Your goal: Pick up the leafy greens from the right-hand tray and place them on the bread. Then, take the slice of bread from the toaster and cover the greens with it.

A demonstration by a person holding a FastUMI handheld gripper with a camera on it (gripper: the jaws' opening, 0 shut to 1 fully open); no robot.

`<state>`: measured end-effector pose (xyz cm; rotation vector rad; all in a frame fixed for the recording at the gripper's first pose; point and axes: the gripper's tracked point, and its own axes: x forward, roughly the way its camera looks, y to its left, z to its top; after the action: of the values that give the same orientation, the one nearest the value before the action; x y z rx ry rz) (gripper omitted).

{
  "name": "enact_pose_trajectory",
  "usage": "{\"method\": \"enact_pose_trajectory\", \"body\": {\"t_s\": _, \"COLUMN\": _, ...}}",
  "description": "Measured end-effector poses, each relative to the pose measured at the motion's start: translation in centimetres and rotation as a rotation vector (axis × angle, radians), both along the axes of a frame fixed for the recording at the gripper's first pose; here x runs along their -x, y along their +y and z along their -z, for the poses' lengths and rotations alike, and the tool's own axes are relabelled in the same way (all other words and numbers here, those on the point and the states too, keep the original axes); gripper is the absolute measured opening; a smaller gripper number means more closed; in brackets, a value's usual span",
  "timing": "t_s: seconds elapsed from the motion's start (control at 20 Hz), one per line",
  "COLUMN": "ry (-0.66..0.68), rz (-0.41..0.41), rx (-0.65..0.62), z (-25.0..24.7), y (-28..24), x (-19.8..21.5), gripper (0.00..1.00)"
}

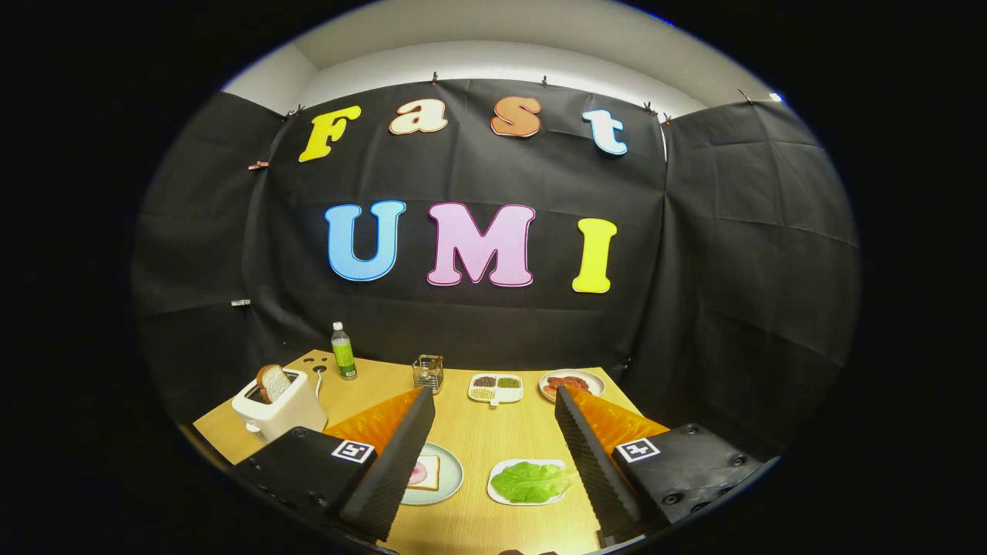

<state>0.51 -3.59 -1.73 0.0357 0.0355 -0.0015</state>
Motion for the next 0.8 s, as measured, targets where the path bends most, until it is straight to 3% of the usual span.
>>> {"method": "enact_pose_trajectory", "body": {"t_s": 0.8, "ry": 0.125, "rz": -0.118, "rx": -0.004, "z": 4.7, "y": -5.4, "x": -5.1, "gripper": 0.97}}
